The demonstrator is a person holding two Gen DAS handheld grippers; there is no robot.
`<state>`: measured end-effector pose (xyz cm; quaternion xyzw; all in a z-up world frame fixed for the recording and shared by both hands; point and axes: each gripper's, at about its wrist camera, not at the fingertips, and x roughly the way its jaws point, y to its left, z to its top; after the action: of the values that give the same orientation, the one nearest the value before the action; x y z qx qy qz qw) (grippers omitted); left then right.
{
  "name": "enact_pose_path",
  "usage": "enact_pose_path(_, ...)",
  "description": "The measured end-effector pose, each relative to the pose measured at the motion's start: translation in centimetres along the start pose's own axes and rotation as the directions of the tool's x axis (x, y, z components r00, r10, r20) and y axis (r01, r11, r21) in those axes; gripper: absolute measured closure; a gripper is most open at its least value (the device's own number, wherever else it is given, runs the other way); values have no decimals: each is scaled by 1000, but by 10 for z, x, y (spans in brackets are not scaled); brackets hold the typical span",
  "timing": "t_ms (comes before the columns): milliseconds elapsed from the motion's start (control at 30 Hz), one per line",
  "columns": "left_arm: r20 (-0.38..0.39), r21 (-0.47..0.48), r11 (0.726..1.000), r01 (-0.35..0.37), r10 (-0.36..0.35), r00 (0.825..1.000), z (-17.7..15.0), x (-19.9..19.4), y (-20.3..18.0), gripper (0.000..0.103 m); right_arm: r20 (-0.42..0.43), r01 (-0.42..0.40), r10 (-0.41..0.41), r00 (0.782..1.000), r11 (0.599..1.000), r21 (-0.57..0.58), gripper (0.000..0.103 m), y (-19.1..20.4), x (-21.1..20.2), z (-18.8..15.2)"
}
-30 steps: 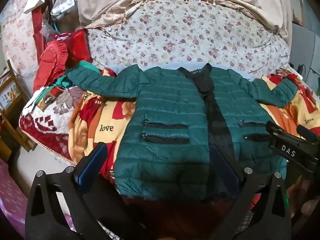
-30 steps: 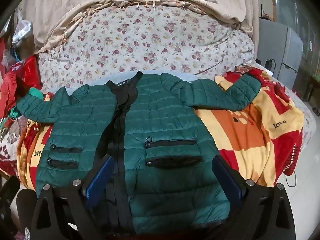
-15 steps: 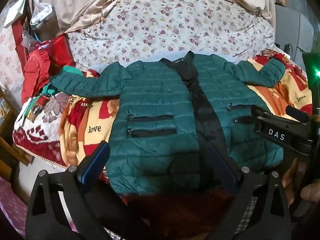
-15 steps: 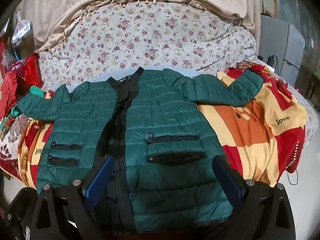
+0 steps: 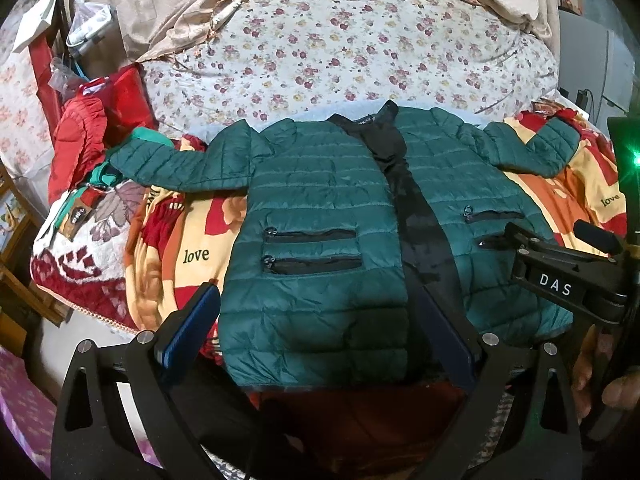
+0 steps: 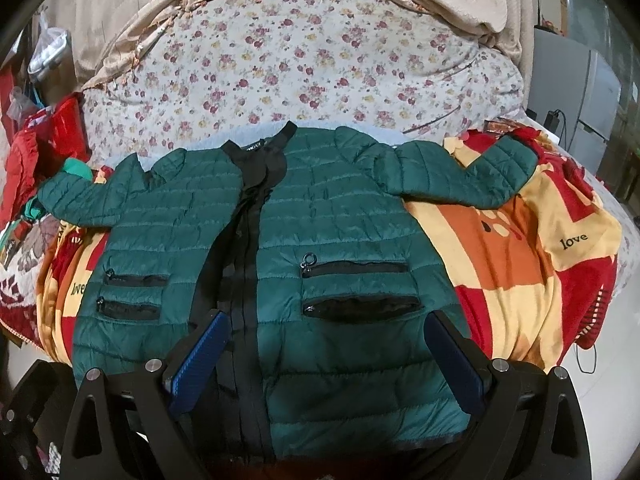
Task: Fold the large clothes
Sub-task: 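Position both grippers open above the green jacket's hem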
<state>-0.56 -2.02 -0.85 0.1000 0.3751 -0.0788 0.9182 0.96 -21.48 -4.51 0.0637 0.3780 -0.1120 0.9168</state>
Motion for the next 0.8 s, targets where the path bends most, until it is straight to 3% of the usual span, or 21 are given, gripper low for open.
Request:
enact_pose_path(533, -25, -6, 1000, 5, -5, 1000, -2, 7, 0, 5, -42, -14, 14, 999, 1000, 5, 6, 0, 9, -3)
enact_pose_path(800, -25, -21, 1000, -6, 5, 1000, 2, 12, 5, 5, 66, -24, 21, 998, 999, 40, 5, -2, -2, -2)
